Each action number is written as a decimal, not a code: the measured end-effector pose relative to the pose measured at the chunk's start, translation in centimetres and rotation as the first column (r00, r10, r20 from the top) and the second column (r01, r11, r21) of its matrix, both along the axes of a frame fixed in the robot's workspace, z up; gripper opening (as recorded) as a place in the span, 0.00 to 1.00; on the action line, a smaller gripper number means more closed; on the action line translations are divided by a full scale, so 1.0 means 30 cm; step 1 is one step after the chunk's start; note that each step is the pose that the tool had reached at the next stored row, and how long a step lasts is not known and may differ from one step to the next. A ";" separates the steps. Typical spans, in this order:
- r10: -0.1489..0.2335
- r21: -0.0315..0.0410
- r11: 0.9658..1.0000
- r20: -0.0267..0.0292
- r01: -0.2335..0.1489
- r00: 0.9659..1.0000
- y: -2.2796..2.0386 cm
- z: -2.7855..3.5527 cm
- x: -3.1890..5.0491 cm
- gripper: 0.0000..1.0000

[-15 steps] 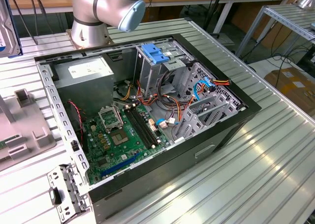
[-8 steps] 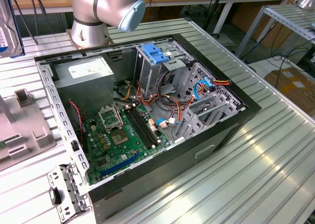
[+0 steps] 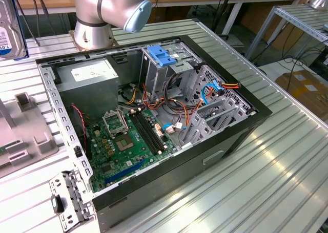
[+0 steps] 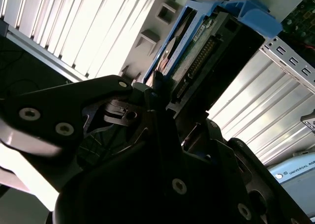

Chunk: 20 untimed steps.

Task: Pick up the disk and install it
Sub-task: 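Pick up the disk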

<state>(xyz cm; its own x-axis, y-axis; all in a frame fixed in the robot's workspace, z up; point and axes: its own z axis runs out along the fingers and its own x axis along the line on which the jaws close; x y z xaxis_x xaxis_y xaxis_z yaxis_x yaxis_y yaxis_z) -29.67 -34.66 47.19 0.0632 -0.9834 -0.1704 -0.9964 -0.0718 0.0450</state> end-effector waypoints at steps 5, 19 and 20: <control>0.000 0.000 1.000 0.000 0.000 1.000 -0.003 0.000 0.007 0.36; 0.000 0.000 1.000 0.000 0.000 1.000 -0.012 0.000 0.031 0.36; 0.000 0.000 1.000 0.000 0.000 1.000 -0.012 0.000 0.032 0.36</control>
<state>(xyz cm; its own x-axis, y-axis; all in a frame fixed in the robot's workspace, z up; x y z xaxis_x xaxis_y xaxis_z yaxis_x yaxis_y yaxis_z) -28.70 -35.03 47.19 0.0631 -0.9834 -0.1704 -0.9964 -0.0718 0.0450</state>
